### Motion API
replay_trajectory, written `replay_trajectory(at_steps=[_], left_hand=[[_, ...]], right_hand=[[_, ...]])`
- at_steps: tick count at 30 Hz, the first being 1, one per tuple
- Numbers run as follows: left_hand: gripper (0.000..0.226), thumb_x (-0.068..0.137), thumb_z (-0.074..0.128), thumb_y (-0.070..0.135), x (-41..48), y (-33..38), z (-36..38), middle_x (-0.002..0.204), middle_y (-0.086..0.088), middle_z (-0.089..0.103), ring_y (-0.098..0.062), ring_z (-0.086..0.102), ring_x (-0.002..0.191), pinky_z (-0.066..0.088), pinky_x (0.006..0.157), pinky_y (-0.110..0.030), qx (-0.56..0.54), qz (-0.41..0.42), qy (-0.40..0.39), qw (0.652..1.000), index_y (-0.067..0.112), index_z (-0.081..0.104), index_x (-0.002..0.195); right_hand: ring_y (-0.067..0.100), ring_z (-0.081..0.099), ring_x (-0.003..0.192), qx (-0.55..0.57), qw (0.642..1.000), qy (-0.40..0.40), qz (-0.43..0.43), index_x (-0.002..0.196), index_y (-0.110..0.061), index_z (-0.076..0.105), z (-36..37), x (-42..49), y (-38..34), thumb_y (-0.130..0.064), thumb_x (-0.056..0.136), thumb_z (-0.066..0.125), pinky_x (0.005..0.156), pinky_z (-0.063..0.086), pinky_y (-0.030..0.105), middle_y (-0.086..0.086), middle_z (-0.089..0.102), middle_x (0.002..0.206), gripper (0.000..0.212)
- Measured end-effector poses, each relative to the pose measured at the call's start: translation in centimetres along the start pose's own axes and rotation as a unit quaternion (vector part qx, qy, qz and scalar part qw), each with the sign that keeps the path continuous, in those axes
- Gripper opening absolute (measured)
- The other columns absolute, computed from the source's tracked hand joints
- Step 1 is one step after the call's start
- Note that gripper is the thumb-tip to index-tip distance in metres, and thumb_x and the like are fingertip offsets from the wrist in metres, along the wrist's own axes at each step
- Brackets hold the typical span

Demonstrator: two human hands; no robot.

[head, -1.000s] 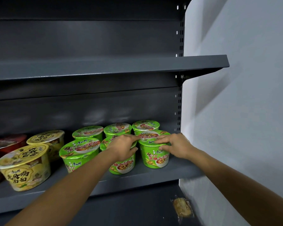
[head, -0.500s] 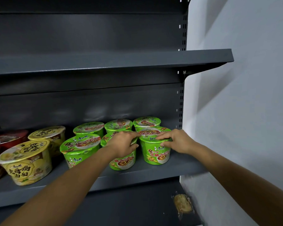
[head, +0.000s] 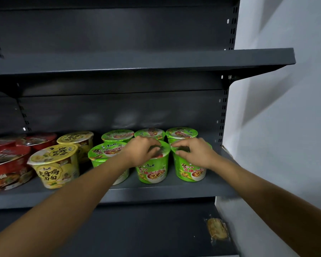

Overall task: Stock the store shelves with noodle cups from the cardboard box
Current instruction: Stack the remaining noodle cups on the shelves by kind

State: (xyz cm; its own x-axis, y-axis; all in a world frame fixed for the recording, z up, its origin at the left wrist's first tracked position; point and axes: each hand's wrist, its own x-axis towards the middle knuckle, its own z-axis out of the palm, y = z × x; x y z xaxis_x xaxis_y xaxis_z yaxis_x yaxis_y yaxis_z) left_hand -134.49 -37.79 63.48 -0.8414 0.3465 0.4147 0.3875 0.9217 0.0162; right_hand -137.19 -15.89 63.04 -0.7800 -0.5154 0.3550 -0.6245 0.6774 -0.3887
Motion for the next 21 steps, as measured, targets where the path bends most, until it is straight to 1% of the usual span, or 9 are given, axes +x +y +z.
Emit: replay_trajectory(at_steps=[5,8,10,11,12,14,15,19,21], left_hand=[[0.026,0.095,0.051,0.029,-3.0,-1.4,-1.1,0.107,-0.002,0.07,-0.023,0.064,0.097,0.051,0.08,-0.036,-0.002,-0.019,0.02,1.0,0.022,0.066,0.115],[0.028,0.095,0.052,0.03,-5.1,-2.3,-2.2,0.114,-0.001,0.068,-0.023,0.062,0.104,0.049,0.084,-0.034,0.0,-0.036,0.039,0.999,0.022,0.065,0.117],[0.029,0.095,0.052,0.03,-6.6,-3.1,-3.1,0.116,-0.003,0.068,-0.024,0.061,0.107,0.049,0.086,-0.035,0.0,-0.049,0.049,0.998,0.021,0.065,0.119],[0.03,0.094,0.051,0.031,-7.5,-3.6,-3.6,0.115,-0.004,0.068,-0.025,0.061,0.107,0.05,0.086,-0.037,0.0,-0.054,0.057,0.997,0.02,0.065,0.119],[0.031,0.094,0.052,0.032,-8.4,-4.4,-4.0,0.114,-0.005,0.069,-0.026,0.062,0.106,0.05,0.085,-0.038,-0.002,-0.061,0.062,0.996,0.02,0.066,0.118],[0.031,0.093,0.053,0.032,-10.5,-6.0,-5.1,0.114,-0.007,0.069,-0.027,0.062,0.106,0.05,0.086,-0.037,0.003,-0.078,0.061,0.995,0.018,0.066,0.118],[0.032,0.093,0.053,0.032,-11.7,-6.8,-5.6,0.116,-0.007,0.068,-0.027,0.062,0.107,0.05,0.087,-0.037,0.008,-0.086,0.058,0.995,0.018,0.066,0.119],[0.032,0.095,0.052,0.031,-17.1,-9.9,-7.6,0.12,-0.003,0.066,-0.024,0.06,0.109,0.048,0.09,-0.036,0.022,-0.127,0.048,0.99,0.019,0.064,0.122],[0.032,0.095,0.052,0.03,-20.2,-11.4,-8.5,0.121,-0.002,0.066,-0.023,0.059,0.111,0.048,0.09,-0.036,0.025,-0.152,0.04,0.987,0.02,0.063,0.123]], right_hand=[[0.011,0.06,0.109,0.02,0.999,-0.018,-0.041,0.121,-0.026,0.064,2.1,0.9,-3.6,-0.027,0.09,0.062,0.093,0.046,0.026,-0.004,0.067,0.119,0.031],[0.012,0.064,0.1,0.042,0.997,-0.025,-0.067,0.118,-0.027,0.067,3.3,1.8,-6.3,-0.026,0.089,0.063,0.088,0.051,0.031,-0.003,0.071,0.109,0.029],[0.011,0.064,0.094,0.045,0.995,-0.025,-0.087,0.117,-0.025,0.067,4.0,2.4,-8.2,-0.024,0.089,0.063,0.081,0.049,0.025,-0.001,0.072,0.104,0.029],[0.009,0.063,0.094,0.045,0.994,-0.027,-0.095,0.118,-0.024,0.067,4.3,2.7,-9.2,-0.024,0.089,0.063,0.078,0.045,0.021,-0.002,0.071,0.105,0.029],[0.007,0.061,0.098,0.045,0.993,-0.029,-0.101,0.119,-0.024,0.066,4.8,3.0,-10.3,-0.024,0.09,0.063,0.08,0.042,0.019,-0.003,0.07,0.109,0.03],[0.008,0.058,0.11,0.053,0.992,-0.037,-0.107,0.12,-0.025,0.065,5.9,3.7,-12.6,-0.027,0.09,0.062,0.087,0.041,0.018,-0.005,0.066,0.12,0.03],[0.009,0.058,0.113,0.06,0.991,-0.043,-0.111,0.12,-0.025,0.066,6.5,4.0,-13.8,-0.027,0.09,0.062,0.089,0.041,0.018,-0.005,0.066,0.121,0.03],[0.01,0.057,0.114,0.071,0.986,-0.053,-0.143,0.118,-0.023,0.067,9.8,4.8,-19.4,-0.027,0.09,0.063,0.087,0.037,0.015,-0.005,0.066,0.12,0.029],[0.01,0.061,0.106,0.079,0.982,-0.058,-0.16,0.117,-0.023,0.068,11.6,4.9,-22.4,-0.026,0.089,0.063,0.078,0.036,0.014,-0.004,0.068,0.116,0.028]])
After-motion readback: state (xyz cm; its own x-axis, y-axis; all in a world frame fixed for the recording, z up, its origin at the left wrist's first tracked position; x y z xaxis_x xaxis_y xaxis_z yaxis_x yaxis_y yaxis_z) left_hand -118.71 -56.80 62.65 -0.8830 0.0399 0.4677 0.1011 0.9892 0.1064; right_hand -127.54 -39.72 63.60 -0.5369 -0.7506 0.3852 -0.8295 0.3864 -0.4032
